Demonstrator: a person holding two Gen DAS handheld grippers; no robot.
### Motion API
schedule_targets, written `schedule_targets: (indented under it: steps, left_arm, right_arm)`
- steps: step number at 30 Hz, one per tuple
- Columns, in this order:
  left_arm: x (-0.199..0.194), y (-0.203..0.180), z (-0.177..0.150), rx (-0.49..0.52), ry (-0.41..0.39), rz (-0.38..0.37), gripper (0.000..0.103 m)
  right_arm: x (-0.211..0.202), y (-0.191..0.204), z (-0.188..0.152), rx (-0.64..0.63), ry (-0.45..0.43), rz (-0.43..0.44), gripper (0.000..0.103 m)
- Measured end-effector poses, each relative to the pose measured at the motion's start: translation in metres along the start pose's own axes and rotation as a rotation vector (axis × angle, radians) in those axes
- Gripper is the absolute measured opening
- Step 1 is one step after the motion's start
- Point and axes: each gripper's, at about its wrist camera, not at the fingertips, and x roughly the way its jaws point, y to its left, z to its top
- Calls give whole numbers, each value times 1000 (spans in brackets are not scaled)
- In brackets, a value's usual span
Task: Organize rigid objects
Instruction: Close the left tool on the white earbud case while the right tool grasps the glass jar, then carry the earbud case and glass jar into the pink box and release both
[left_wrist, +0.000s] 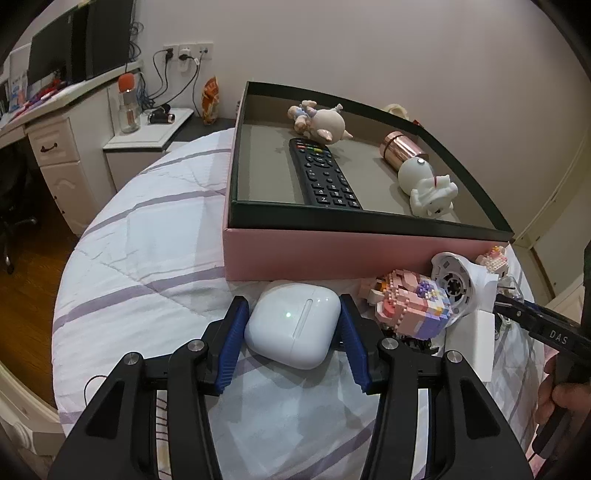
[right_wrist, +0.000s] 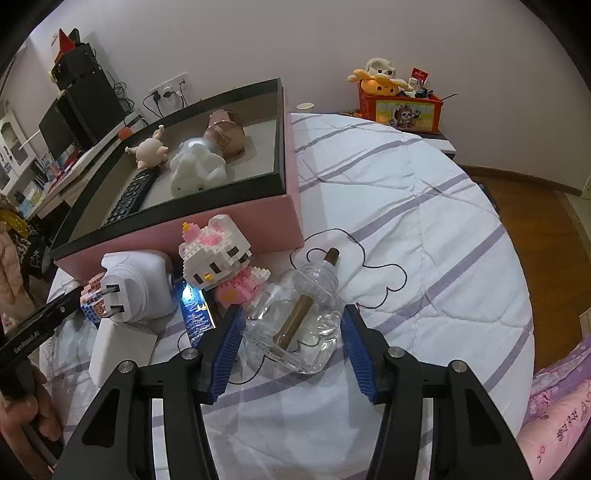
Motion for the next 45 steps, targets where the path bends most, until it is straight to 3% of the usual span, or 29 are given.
schedule_targets:
  steps: [11, 18, 29, 37, 45]
  left_arm:
    - [-26, 9, 2, -12, -47, 11, 50]
    - [-49, 5, 12, 4, -90, -1, 50]
    - [-66, -21, 60, 70, -145, -23, 50]
    - [-35, -49, 106, 113, -123, -31, 50]
    - [32, -70, 130, 131, -22, -35, 50]
  right_arm:
    - [-7, -6, -2, 23, -32, 27, 53]
    - [-39, -5, -1, 23, -93, 47, 53]
    - [-81, 41, 48, -118, -210, 94, 53]
    - [-42, 71, 98, -206, -182, 91, 54]
    - [4, 65, 124, -221, -108, 66, 54]
